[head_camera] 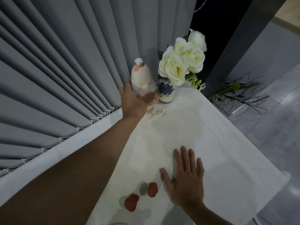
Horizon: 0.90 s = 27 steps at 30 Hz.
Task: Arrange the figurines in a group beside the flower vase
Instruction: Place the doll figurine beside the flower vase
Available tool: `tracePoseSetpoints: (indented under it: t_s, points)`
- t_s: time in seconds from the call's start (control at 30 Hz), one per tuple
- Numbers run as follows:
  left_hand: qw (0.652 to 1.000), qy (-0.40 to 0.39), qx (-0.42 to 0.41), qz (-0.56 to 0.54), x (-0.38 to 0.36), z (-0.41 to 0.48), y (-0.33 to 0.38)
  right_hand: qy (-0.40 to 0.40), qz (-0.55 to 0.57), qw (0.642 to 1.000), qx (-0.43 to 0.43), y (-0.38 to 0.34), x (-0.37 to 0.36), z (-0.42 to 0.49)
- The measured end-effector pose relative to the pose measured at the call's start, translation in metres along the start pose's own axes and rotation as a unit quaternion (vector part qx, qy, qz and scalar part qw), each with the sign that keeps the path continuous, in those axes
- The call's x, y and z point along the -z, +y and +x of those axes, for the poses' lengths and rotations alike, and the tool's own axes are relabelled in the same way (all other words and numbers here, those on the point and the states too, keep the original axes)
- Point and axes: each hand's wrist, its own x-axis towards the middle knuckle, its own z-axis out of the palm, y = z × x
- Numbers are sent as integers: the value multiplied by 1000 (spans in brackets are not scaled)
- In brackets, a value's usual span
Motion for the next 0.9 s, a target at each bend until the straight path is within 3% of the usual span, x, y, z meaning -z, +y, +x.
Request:
tracePoseSetpoints:
  t_s: [0.3,0.53,0.7,0.9]
  points:
    - [995,-85,23,46,17,-12,-8,9,-2,1000,14,1,2,-5]
    - [972,-199,-1,125,61,-65,-33,16,4,999,32,-1,9,-10]
    - [938,-303,4,169,97,-119,-59,12,74,994,73,7,7,-16]
    - [867,-437,32,238,126,-167,-80,2,120,980,160,22,1,-37]
